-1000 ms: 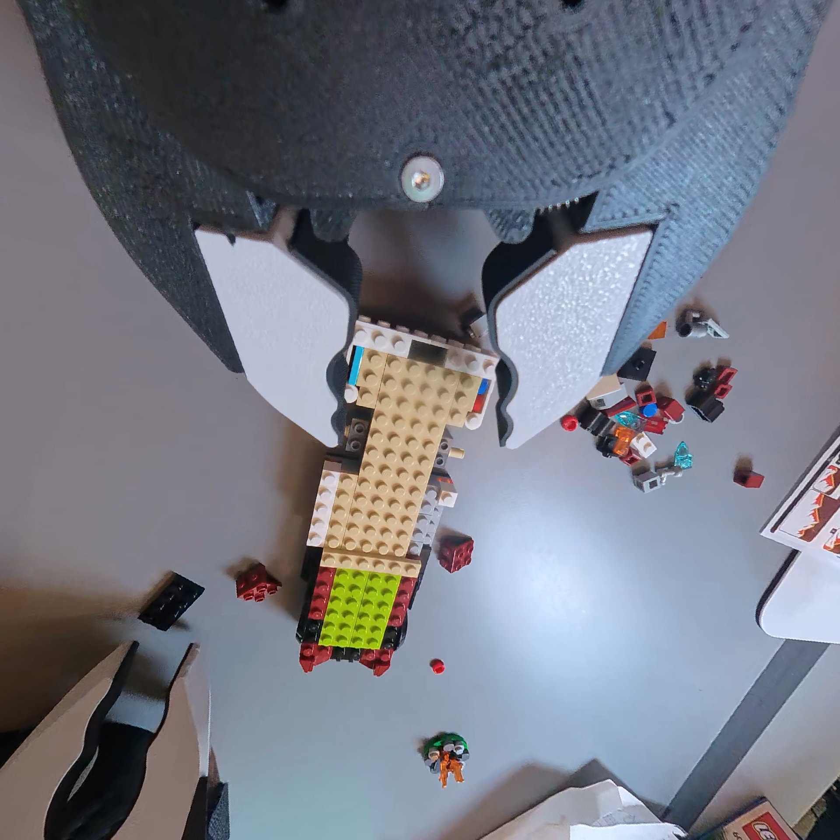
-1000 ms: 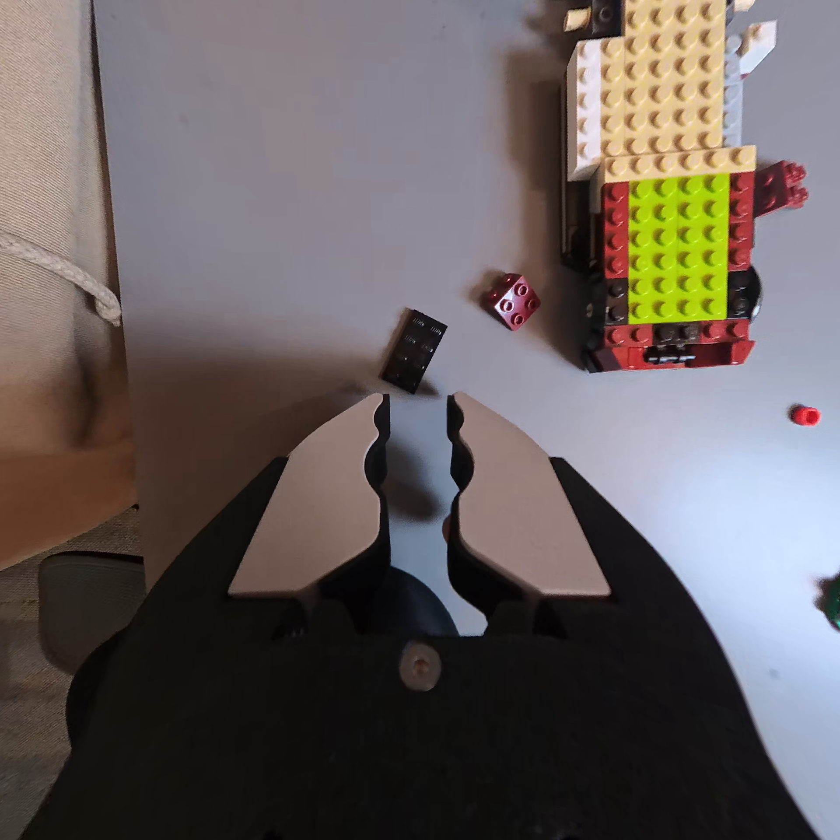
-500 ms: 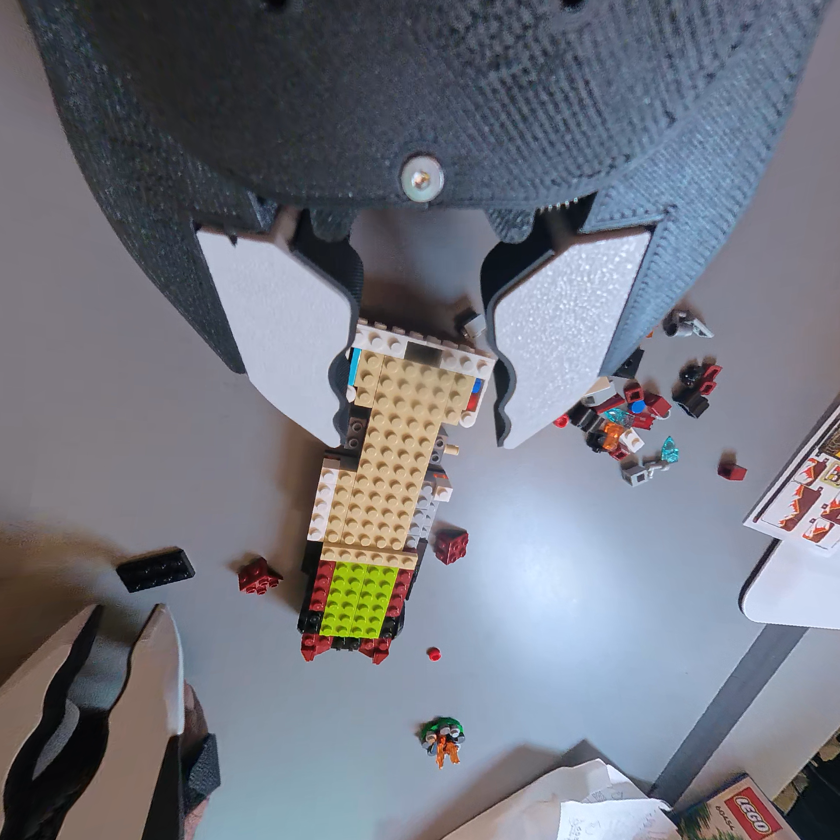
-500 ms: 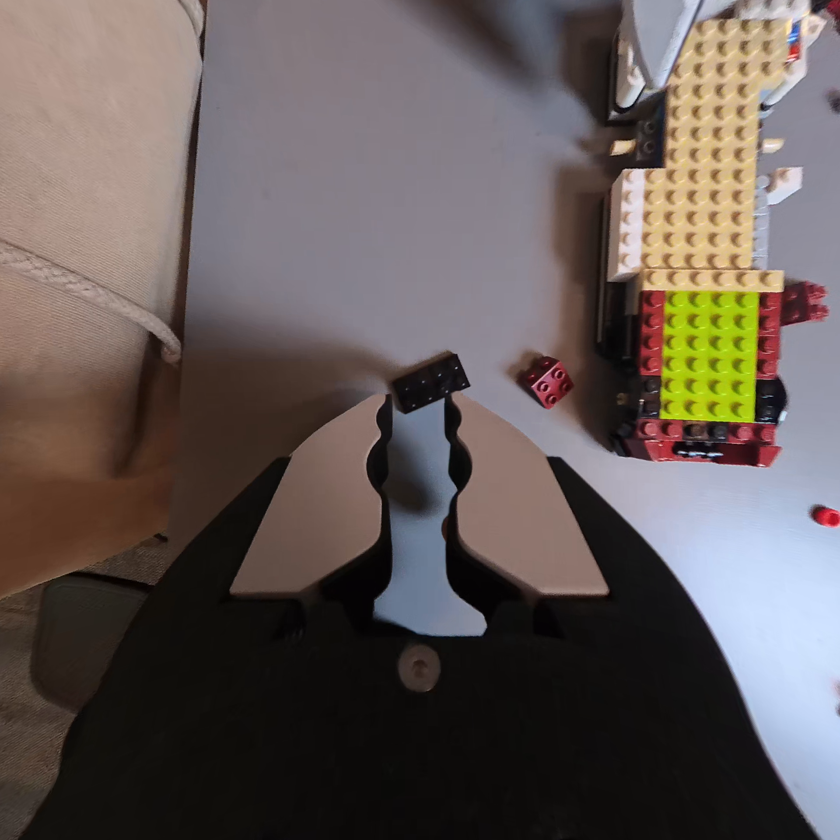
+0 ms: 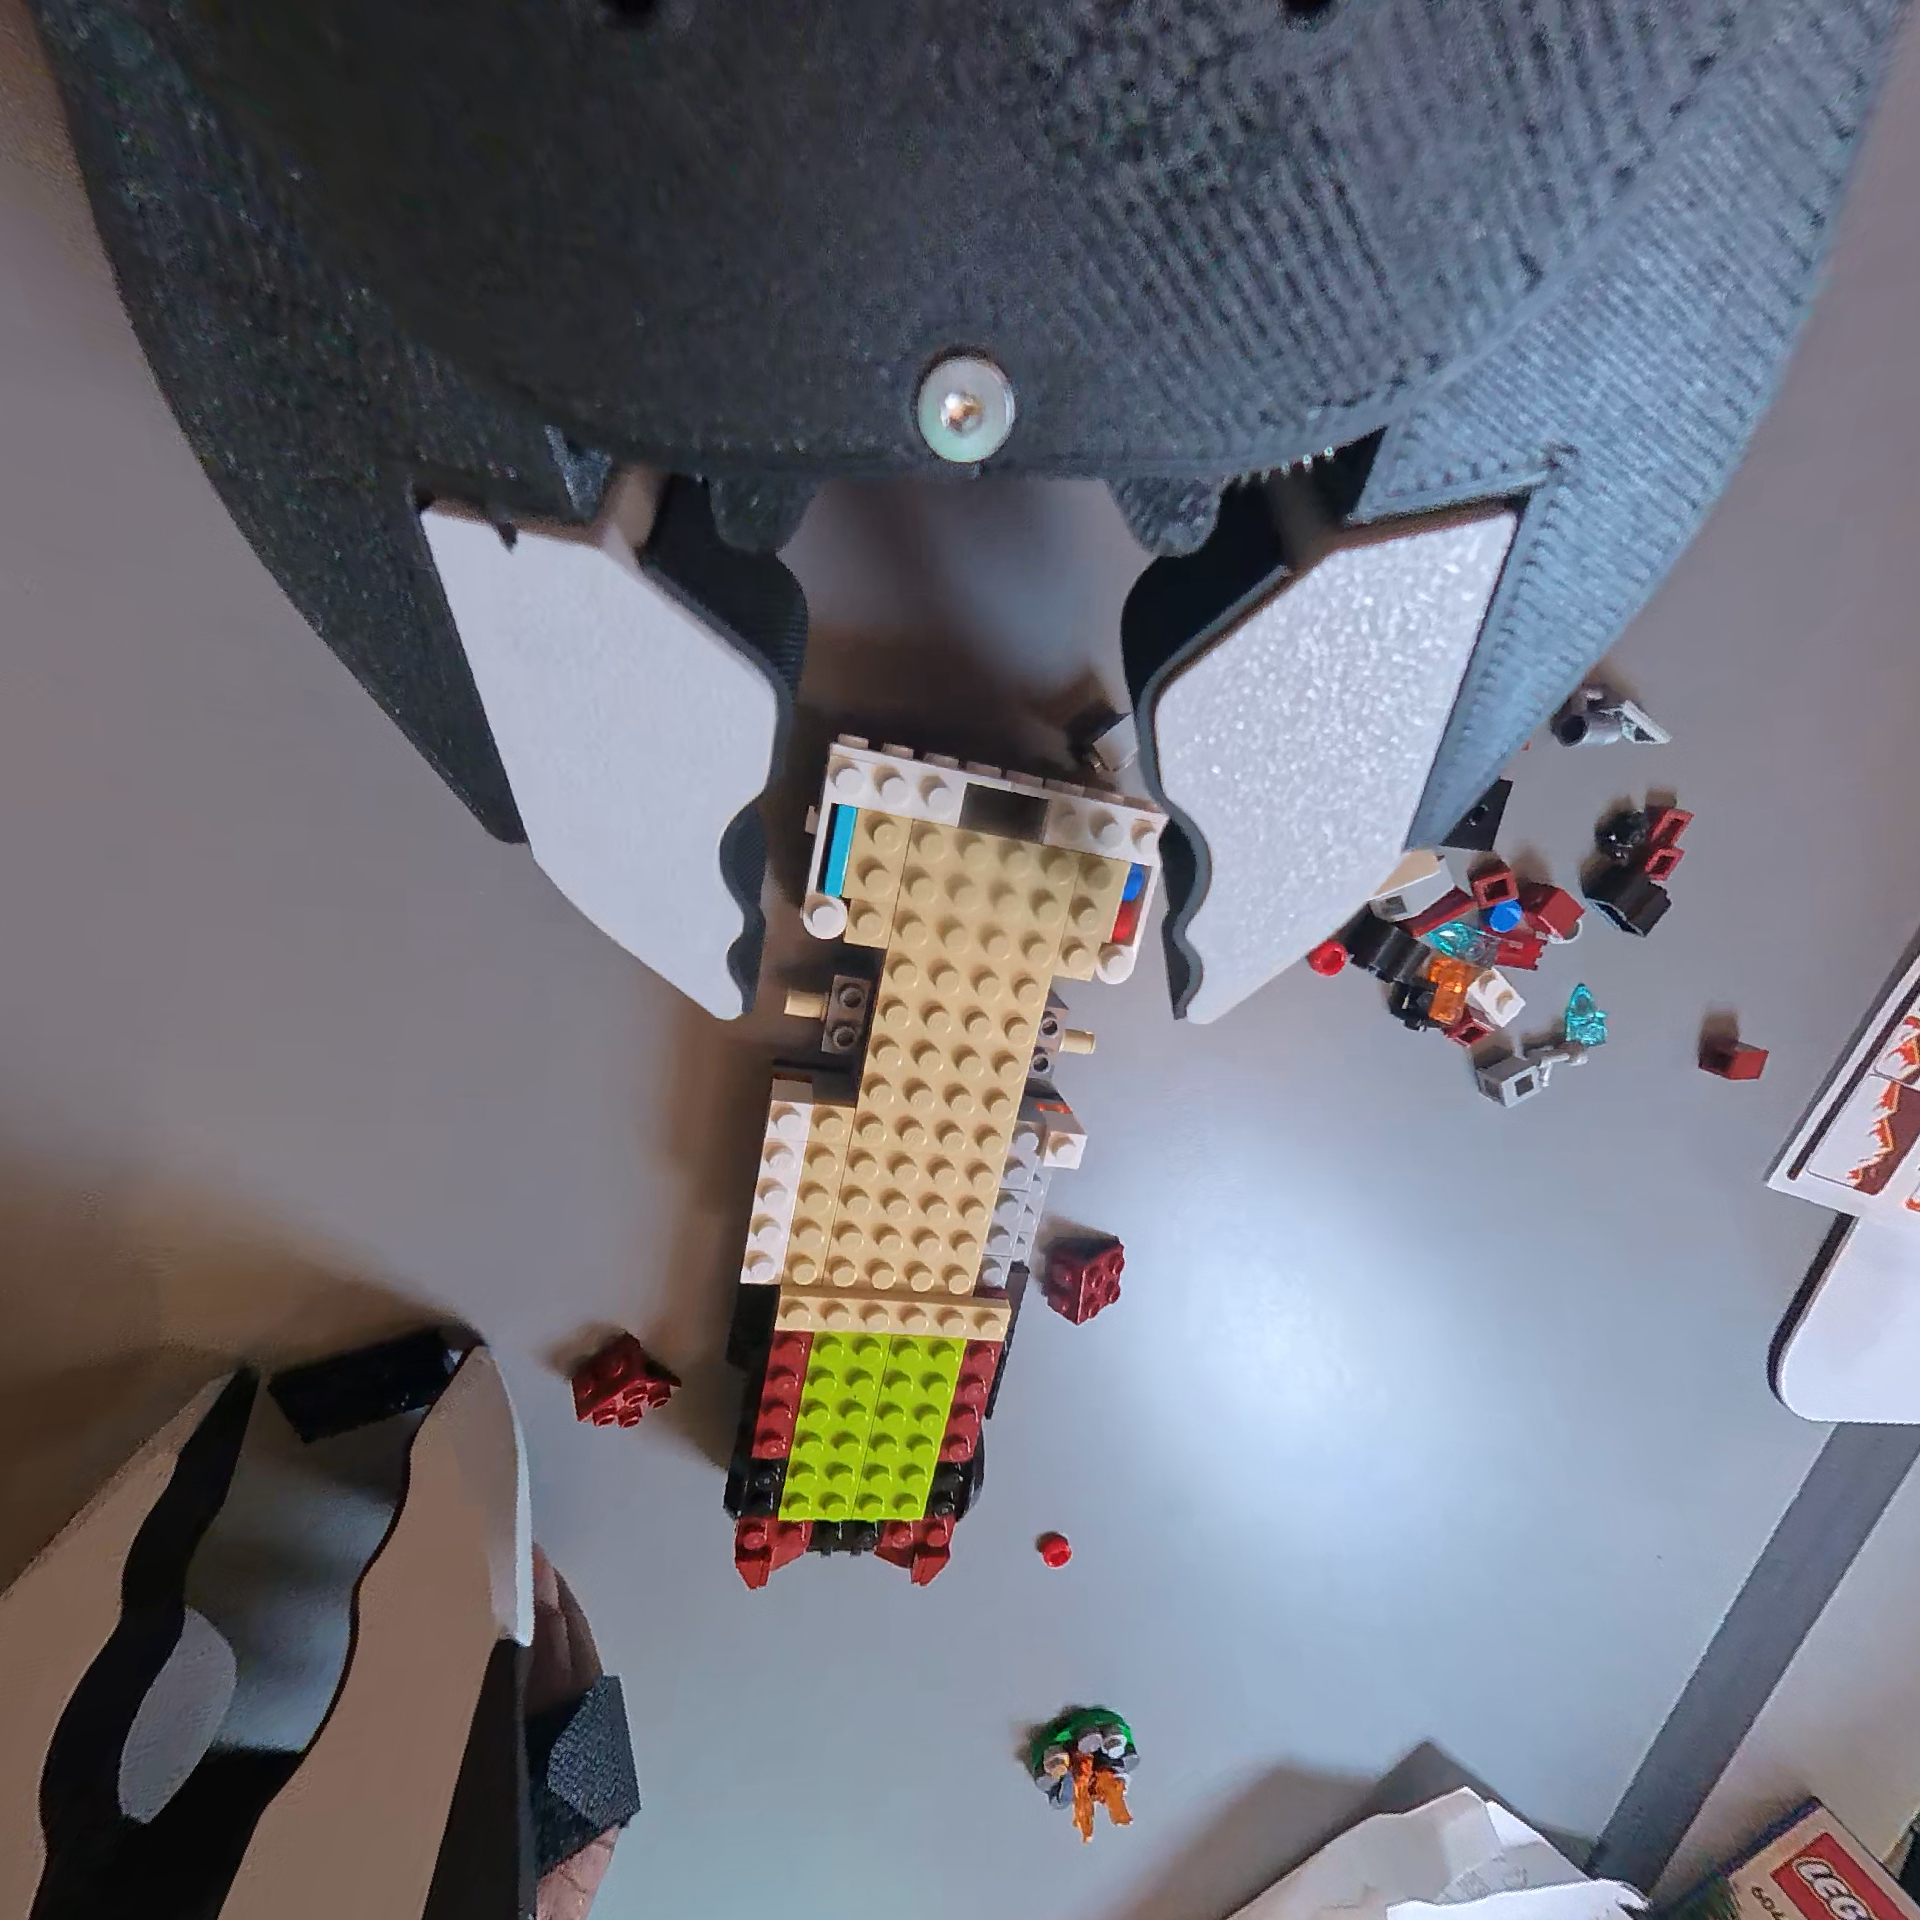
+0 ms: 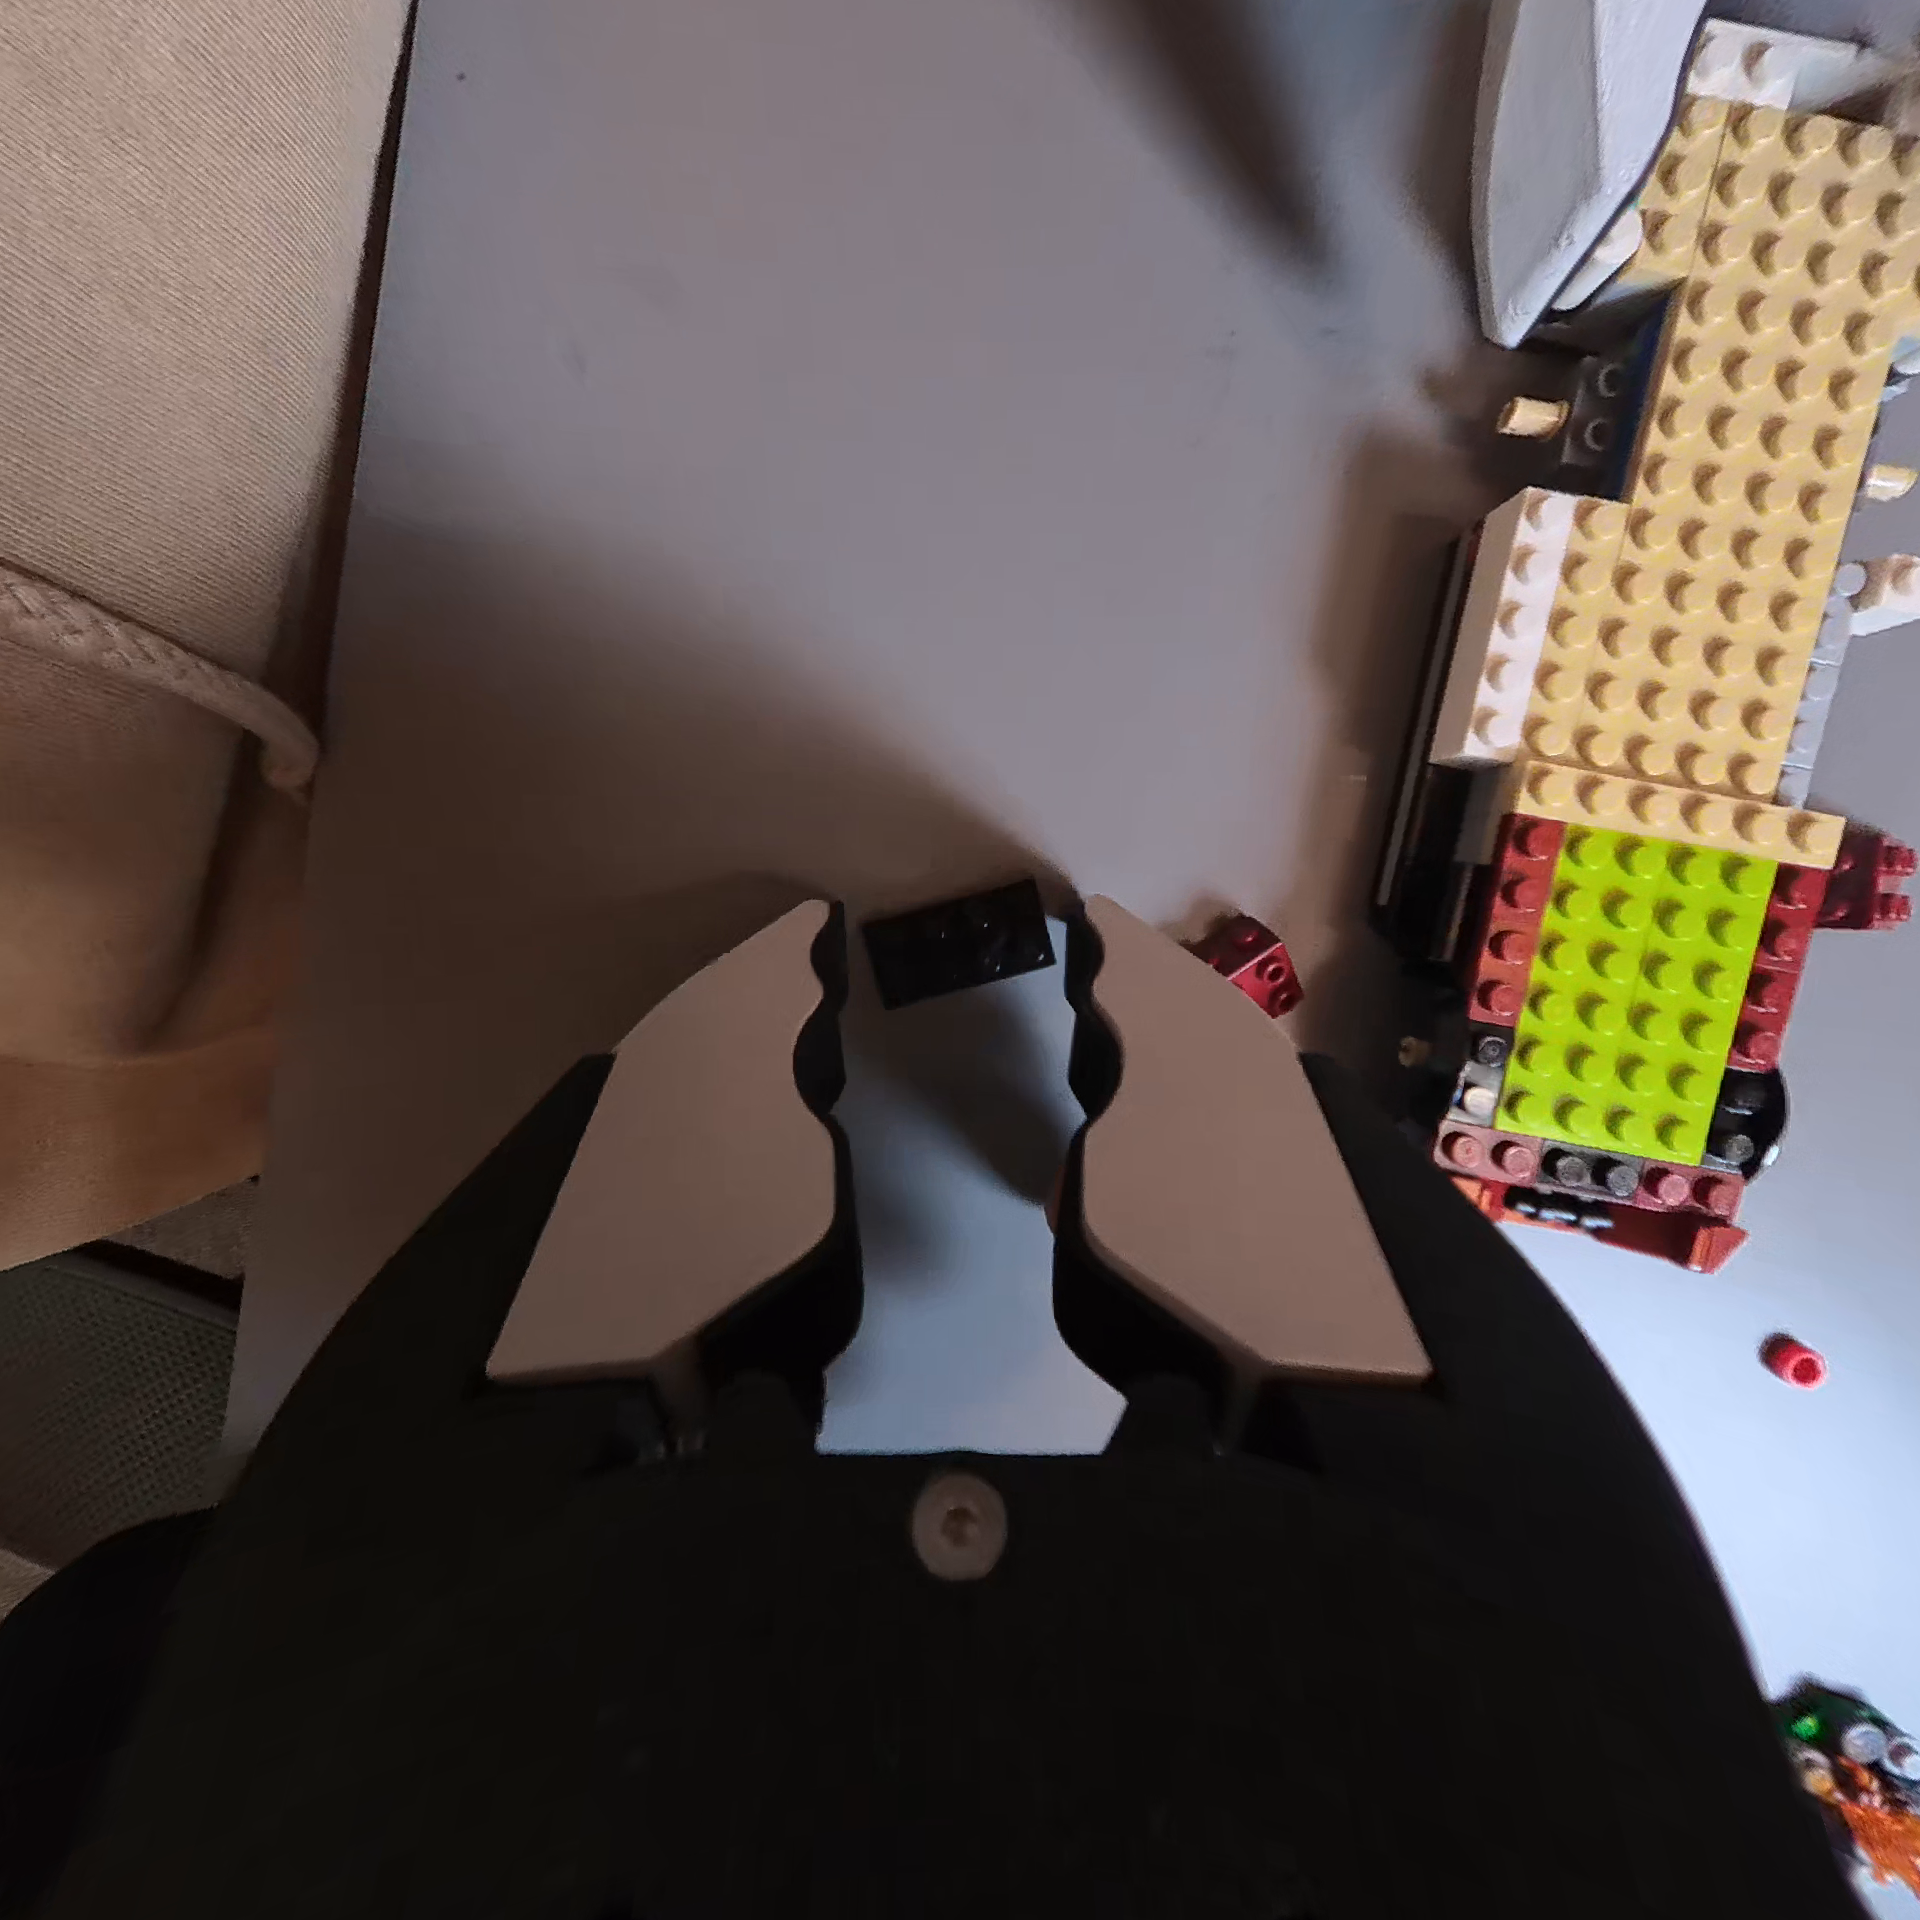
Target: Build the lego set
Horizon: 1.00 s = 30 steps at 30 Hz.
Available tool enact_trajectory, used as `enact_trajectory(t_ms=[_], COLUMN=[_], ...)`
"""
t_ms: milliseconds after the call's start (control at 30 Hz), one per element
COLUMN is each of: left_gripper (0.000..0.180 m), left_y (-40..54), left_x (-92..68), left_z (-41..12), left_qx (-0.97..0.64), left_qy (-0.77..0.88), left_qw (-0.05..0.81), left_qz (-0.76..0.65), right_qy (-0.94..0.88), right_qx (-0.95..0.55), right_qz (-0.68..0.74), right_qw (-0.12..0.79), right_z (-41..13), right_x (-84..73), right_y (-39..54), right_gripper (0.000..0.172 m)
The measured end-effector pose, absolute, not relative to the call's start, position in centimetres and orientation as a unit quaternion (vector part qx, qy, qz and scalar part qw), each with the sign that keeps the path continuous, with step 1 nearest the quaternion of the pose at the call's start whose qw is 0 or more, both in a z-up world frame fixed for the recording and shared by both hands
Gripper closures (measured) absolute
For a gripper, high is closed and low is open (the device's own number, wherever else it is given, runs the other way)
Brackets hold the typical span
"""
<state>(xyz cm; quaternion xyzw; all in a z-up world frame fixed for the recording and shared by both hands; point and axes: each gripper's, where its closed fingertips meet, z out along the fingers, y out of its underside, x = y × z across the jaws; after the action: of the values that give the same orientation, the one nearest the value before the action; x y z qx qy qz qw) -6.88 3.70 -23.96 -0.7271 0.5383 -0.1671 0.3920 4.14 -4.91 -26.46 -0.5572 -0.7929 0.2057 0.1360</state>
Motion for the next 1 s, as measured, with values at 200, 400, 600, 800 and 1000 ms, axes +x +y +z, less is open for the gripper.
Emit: enact_trajectory(t_ms=[200, 400, 600, 800, 1000], left_gripper=[0.109, 0.110, 0.111, 0.111, 0.112], left_y=[4.0, 4.1, 4.2, 4.1, 4.1], left_x=[-7.1, -7.2, -7.2, -7.2, -7.1], left_z=[-24.0, -24.0, -24.0, -23.9, -23.8], left_qx=[-0.729, -0.730, -0.730, -0.728, -0.726], left_qy=[0.535, 0.531, 0.530, 0.532, 0.534], left_qw=[0.395, 0.399, 0.400, 0.402, 0.404], left_qz=[-0.162, -0.163, -0.163, -0.160, -0.159], right_qy=[-0.788, -0.756, -0.728, -0.729, -0.750], right_qx=[-0.562, -0.600, -0.615, -0.609, -0.591], right_qz=[0.209, 0.202, 0.242, 0.248, 0.242], right_qw=[0.138, 0.165, 0.184, 0.188, 0.171], right_z=[-26.4, -26.4, -25.5, -25.2, -25.2], right_x=[3.9, 3.4, 2.8, 3.4, 3.8], right_y=[-4.8, -3.9, -4.2, -4.0, -4.0], right_gripper=[0.138, 0.138, 0.138, 0.129, 0.129])
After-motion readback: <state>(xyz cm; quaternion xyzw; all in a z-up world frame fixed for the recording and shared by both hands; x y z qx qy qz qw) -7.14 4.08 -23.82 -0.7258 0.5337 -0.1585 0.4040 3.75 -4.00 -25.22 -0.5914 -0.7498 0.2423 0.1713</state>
